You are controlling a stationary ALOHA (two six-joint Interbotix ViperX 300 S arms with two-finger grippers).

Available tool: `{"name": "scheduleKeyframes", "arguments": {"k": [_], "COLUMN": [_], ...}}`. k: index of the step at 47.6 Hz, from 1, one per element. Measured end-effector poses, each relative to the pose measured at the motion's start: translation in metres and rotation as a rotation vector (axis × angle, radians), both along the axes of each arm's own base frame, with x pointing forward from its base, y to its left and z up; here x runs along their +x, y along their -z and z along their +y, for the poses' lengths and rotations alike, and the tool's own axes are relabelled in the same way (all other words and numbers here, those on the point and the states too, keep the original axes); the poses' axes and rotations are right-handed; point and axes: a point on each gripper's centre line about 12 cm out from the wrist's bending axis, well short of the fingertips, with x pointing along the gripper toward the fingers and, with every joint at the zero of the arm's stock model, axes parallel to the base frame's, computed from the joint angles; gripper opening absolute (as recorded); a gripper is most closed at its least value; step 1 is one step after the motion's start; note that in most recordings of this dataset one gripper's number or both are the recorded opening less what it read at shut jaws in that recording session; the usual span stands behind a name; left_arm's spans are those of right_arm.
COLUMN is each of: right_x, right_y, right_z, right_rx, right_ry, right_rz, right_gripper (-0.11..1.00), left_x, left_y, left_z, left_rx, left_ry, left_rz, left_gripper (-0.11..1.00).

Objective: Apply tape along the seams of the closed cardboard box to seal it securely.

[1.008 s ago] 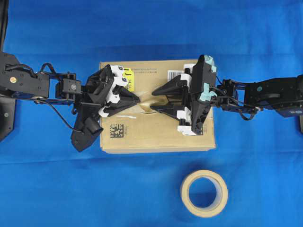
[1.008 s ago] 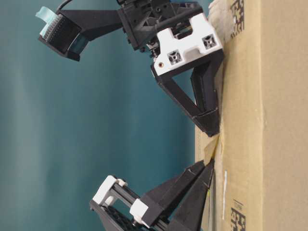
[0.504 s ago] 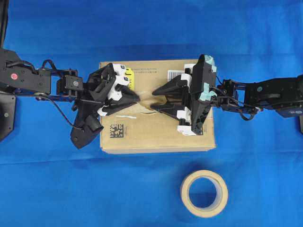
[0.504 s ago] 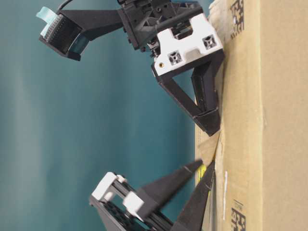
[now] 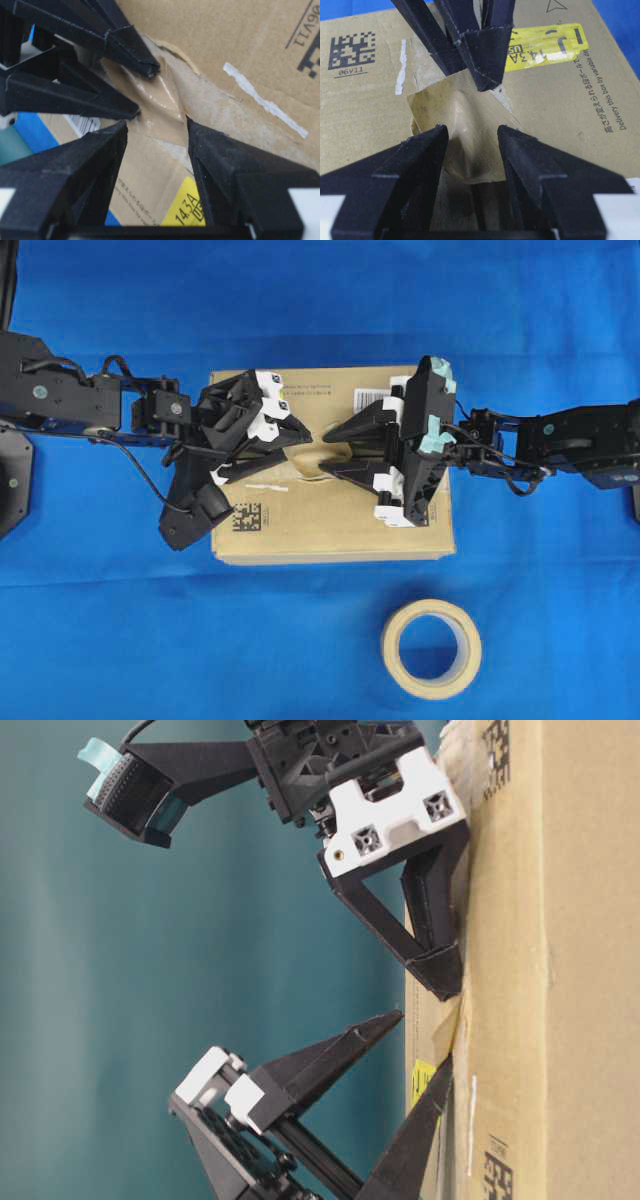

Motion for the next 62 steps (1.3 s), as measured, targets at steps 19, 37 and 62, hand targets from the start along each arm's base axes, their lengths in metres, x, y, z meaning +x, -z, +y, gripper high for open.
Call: {"name": "scheduleKeyframes", "arguments": {"k": [19,37,62], "right_x": [-0.001,-0.001,-0.001], "right_y": [0.001,0.001,0.002], "right_z": [0.001,0.001,0.003], "right_rx": [0.019,0.020,0.019], "right_ry": [0.016,0.017,0.011], "right_rz": [0.001,0.004,0.007], "right_gripper": [0.46,0.46,0.46], "left_x": [0.011,0.011,0.018], "left_y": [-0.004,-0.011,-0.012], "left_z": [0.000,0.001,-0.002], "left_rx": [0.035,0.038,0.043], "left_ry": [0.045,0.060,0.077], "left_rz": [0.138,0.288,0.371], "left_gripper": [0.49,0.49,0.49]}}
